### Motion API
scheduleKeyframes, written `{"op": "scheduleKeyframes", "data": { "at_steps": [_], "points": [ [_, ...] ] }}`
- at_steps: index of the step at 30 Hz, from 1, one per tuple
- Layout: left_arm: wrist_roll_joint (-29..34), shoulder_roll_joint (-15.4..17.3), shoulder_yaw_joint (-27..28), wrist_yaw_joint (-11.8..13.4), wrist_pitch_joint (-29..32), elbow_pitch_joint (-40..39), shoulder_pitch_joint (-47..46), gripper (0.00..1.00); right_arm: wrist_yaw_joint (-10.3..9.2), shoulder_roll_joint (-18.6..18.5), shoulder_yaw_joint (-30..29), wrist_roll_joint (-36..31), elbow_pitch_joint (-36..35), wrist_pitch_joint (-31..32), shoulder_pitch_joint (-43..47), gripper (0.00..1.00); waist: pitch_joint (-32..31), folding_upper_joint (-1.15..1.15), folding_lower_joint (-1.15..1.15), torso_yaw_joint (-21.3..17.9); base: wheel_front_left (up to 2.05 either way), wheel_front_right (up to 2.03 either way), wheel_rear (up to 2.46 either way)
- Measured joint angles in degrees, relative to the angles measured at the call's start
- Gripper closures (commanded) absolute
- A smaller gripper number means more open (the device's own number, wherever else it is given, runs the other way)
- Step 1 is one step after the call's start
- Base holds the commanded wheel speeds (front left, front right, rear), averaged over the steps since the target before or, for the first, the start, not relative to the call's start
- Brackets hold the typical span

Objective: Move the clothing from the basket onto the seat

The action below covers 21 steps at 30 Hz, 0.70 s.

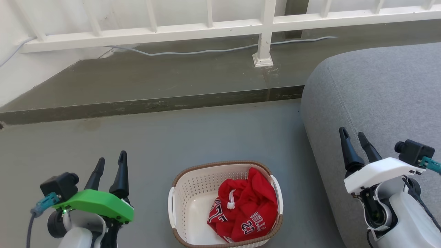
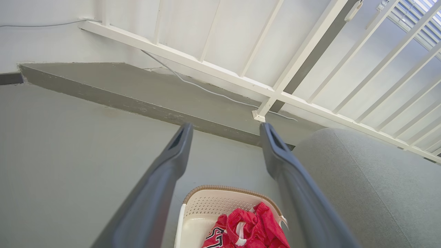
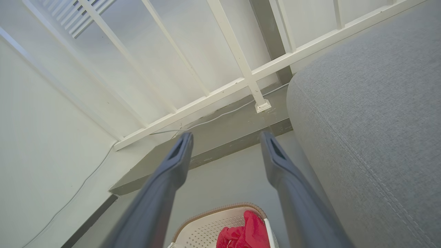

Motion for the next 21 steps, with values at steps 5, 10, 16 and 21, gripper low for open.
{"op": "scheduleKeyframes", "data": {
  "at_steps": [5,10,16,21],
  "points": [
    [3.05,0.01,-1.35,0.55,-0.93,1.13,-0.08,0.00,-0.51,-0.27,1.26,-3.46,0.60,-1.08,-0.13,0.00,0.07,0.00,0.00,-0.05,0.00,0.00,0.00],
    [6.55,0.02,-1.87,1.15,-1.97,1.43,-0.78,0.00,-1.00,-0.43,2.04,-6.92,1.19,-2.02,-0.29,0.00,0.14,0.00,0.00,-0.05,0.00,0.00,0.00],
    [11.17,0.04,-3.19,1.63,-3.05,1.92,-1.33,0.00,-1.52,-0.51,3.18,-10.85,1.83,-3.11,-1.20,0.00,0.21,0.00,0.00,0.00,0.00,0.00,0.00],
    [14.72,0.09,-3.82,2.11,-4.09,2.50,-1.81,0.00,-1.69,-0.53,3.89,-14.16,2.19,-4.08,-1.23,0.00,0.27,0.00,0.00,0.00,0.00,0.00,0.00]
  ]
}}
